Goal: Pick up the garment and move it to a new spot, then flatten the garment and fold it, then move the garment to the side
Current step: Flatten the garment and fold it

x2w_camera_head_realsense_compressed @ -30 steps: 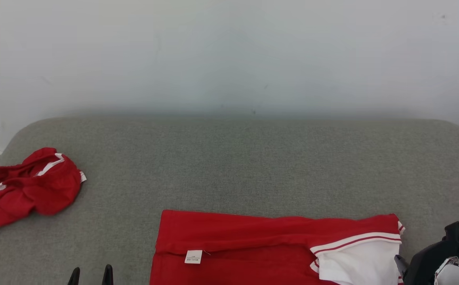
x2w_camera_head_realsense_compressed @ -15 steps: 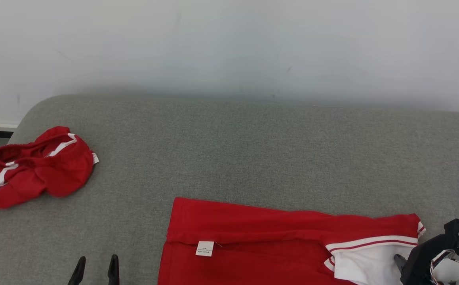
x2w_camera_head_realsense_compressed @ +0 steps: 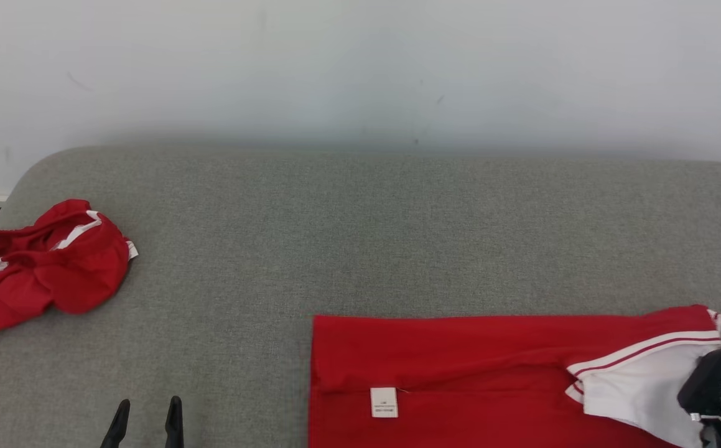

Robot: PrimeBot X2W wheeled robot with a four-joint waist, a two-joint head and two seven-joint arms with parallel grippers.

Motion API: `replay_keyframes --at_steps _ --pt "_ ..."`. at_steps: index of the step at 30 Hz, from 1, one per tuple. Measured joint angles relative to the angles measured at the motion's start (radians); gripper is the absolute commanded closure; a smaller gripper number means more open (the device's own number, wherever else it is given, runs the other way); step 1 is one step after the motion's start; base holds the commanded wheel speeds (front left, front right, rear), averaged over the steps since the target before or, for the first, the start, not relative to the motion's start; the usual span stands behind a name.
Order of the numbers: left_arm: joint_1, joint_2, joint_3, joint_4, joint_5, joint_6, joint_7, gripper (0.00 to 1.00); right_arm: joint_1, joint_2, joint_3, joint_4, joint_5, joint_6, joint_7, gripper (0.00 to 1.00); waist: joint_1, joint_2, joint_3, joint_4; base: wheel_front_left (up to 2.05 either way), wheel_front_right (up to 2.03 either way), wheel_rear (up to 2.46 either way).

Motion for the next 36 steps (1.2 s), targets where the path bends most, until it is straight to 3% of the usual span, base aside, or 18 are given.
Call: replay_keyframes --at_steps 6,12,16,25,30,36 --pt "0.000 0.002 -0.005 0.010 0.000 0.000 -0.006 0.00 0.001 -0.030 -0.109 -0.075 -0.050 0.000 0.026 1.00 0.0000 0.0000 0.001 -0.017 0.00 0.00 0.00" --pt "0.000 0.004 -0.006 0.022 -0.004 0.000 -0.007 0.00 0.072 -0.052 -0.113 -0.193 -0.082 0.000 0.077 1.00 -0.0001 0.0000 -0.011 -0.031 0.00 0.00 0.00" --pt "0.001 0.005 -0.007 0.032 -0.008 0.000 -0.011 0.00 0.123 -0.041 0.020 -0.286 -0.043 0.000 0.147 1.00 -0.0001 -0.0001 -0.026 -0.042 0.00 0.00 0.00" --pt "0.001 0.004 -0.021 0.049 -0.015 -0.001 -0.015 0.00 0.249 -0.003 0.476 -0.483 0.168 0.000 0.319 1.00 -0.0002 -0.0002 -0.051 -0.057 0.00 0.00 0.00" --pt "-0.003 0.001 -0.029 0.065 -0.020 -0.008 -0.017 0.00 0.218 0.011 0.609 -0.455 0.214 0.000 0.299 1.00 -0.0002 -0.0002 -0.054 -0.048 0.00 0.00 0.00" --pt "-0.005 -0.002 -0.040 0.083 -0.027 -0.009 -0.021 0.00 0.164 0.020 0.731 -0.317 0.307 0.000 0.248 1.00 -0.0002 -0.0002 -0.059 -0.015 0.00 0.00 0.00"
